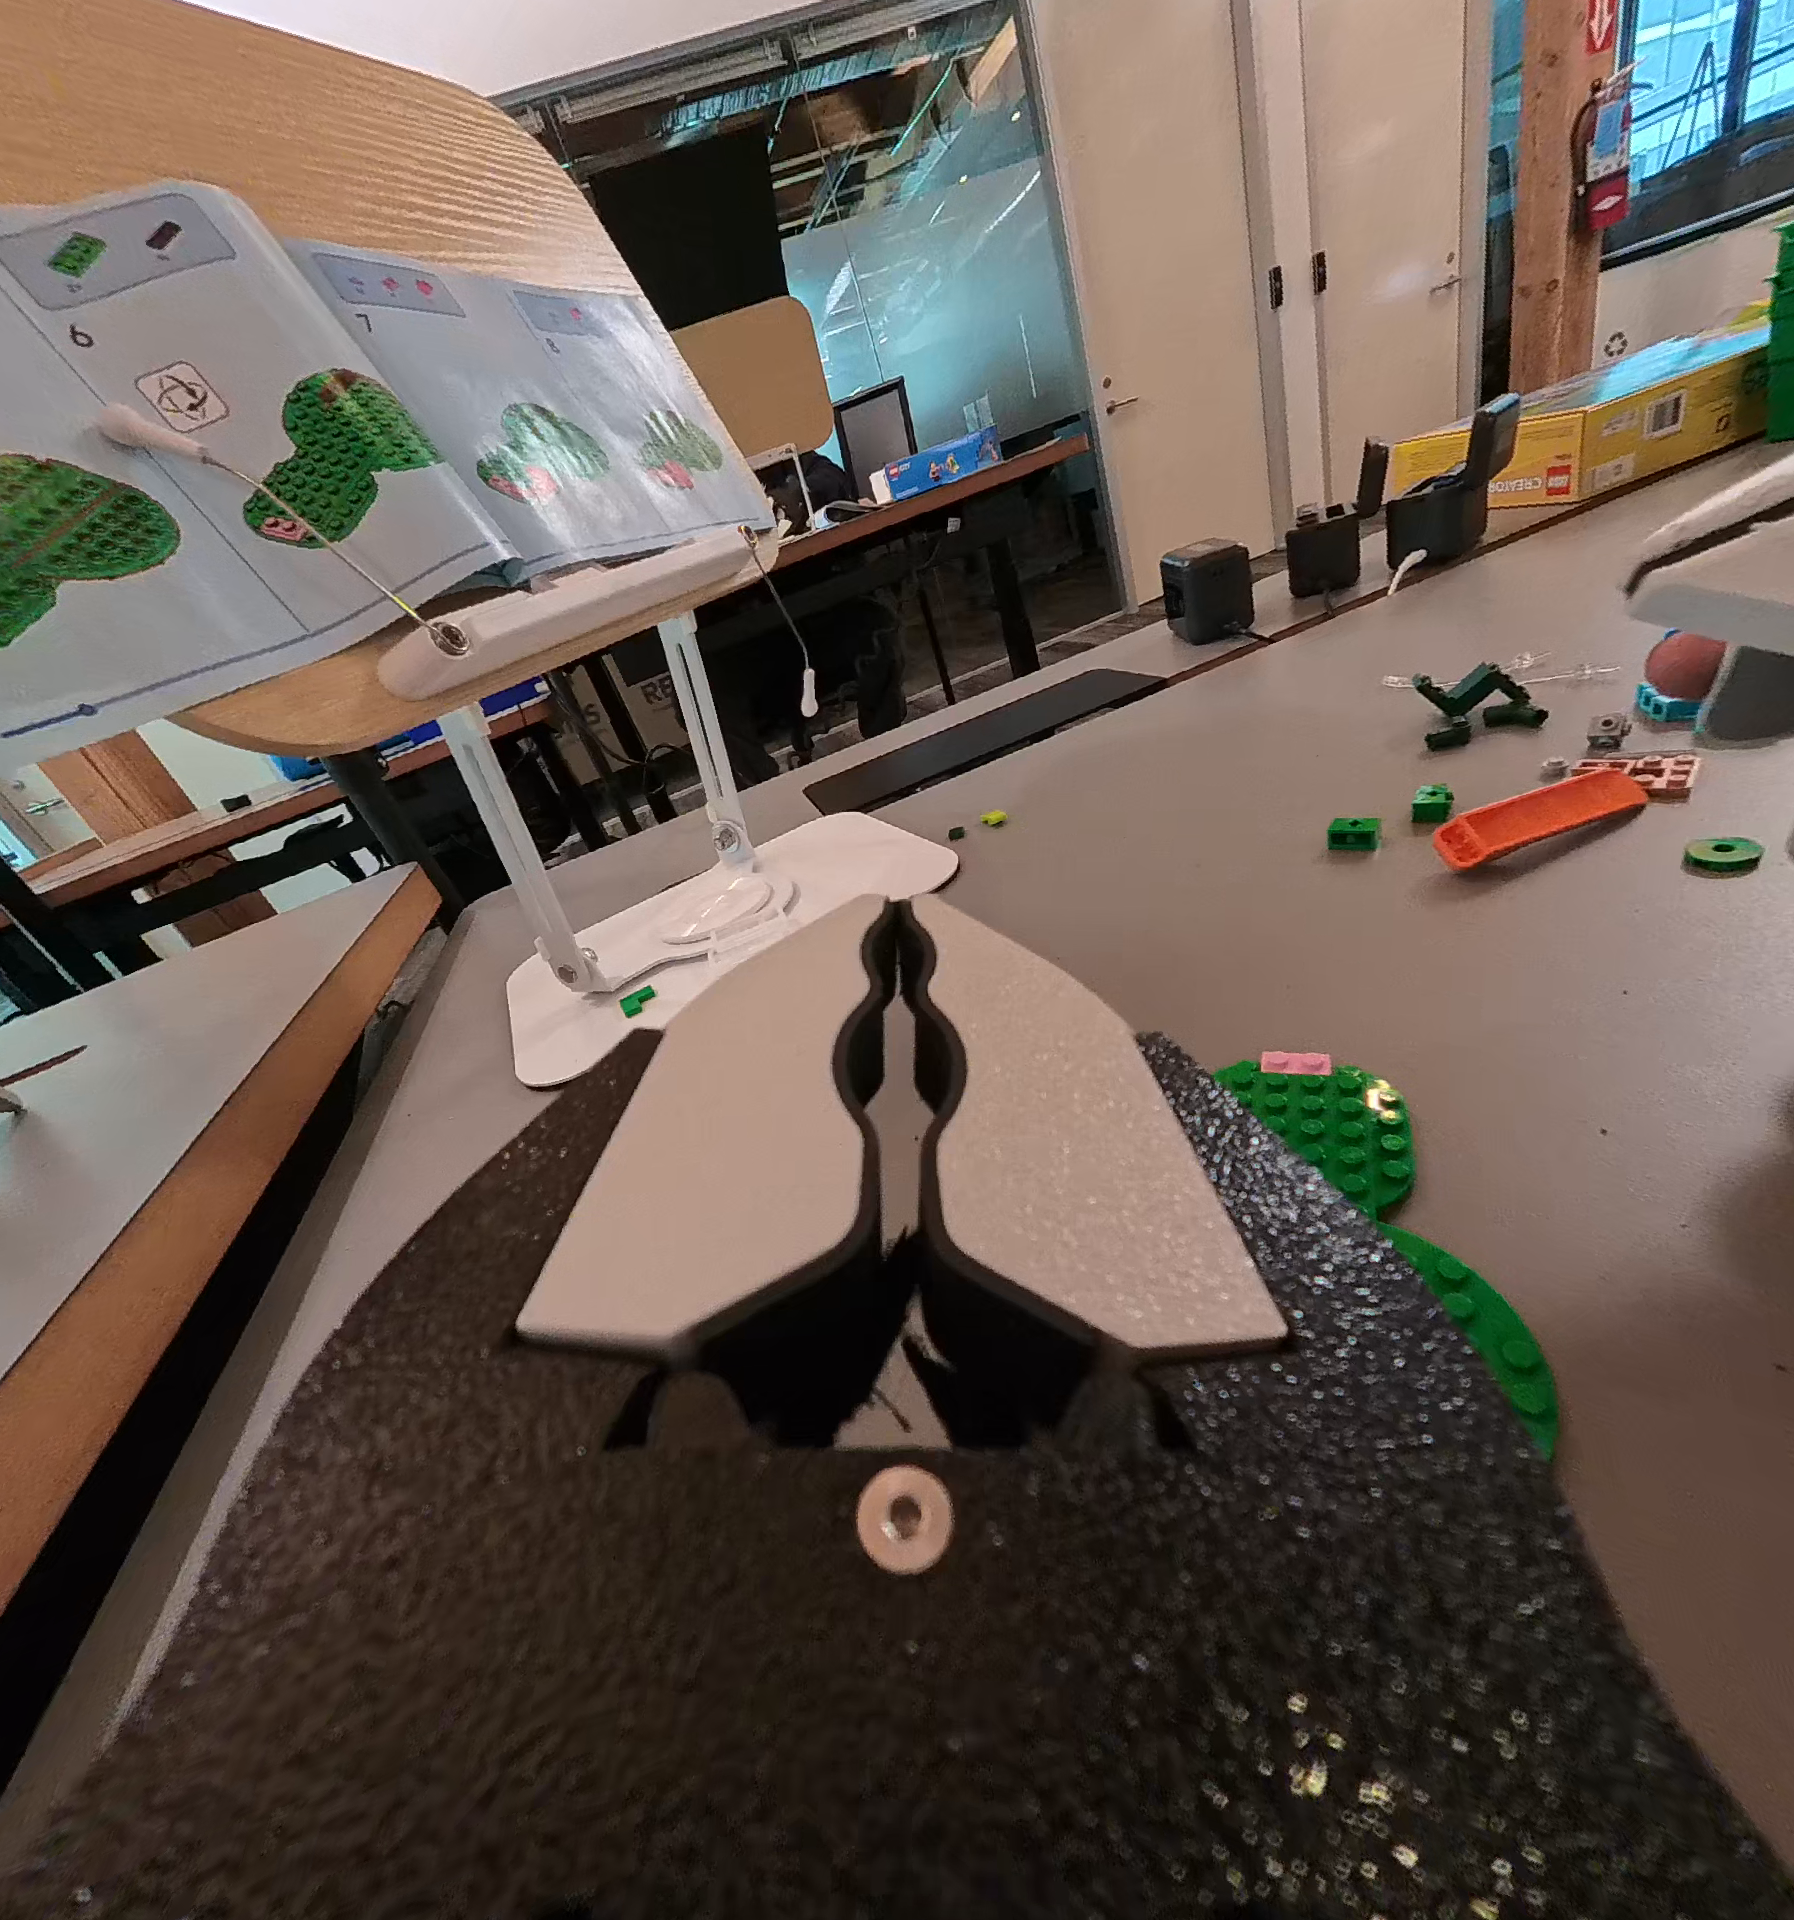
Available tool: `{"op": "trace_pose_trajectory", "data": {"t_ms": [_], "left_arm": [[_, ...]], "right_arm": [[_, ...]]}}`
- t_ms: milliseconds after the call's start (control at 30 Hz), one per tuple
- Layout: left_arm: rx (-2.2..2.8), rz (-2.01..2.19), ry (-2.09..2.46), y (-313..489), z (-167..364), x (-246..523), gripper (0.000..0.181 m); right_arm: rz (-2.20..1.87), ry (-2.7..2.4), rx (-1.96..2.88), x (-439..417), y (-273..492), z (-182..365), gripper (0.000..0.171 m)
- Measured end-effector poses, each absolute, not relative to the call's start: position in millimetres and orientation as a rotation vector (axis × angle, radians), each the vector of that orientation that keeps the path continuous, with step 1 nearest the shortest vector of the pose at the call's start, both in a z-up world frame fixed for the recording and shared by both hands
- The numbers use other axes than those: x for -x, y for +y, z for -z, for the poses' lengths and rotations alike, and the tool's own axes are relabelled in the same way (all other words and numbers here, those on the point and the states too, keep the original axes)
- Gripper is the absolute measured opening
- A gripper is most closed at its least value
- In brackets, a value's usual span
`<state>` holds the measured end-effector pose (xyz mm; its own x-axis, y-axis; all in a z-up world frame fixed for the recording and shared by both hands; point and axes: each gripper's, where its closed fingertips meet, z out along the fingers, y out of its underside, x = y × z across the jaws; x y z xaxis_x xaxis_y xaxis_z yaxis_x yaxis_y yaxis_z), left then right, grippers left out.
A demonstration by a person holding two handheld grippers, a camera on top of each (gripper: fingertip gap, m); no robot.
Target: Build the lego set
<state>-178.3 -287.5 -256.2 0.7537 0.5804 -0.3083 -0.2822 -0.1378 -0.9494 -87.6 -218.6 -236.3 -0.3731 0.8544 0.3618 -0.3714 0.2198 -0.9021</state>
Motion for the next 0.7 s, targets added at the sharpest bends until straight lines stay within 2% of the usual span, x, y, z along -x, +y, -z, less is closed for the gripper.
{"op": "trace_pose_trajectory", "data": {"t_ms": [700], "left_arm": [[1.556,-0.771,-0.223,-285.1,258.0,176.3,0.000]], "right_arm": [[-1.413,-1.401,0.490,87.2,-219.3,236.8,0.000]]}}
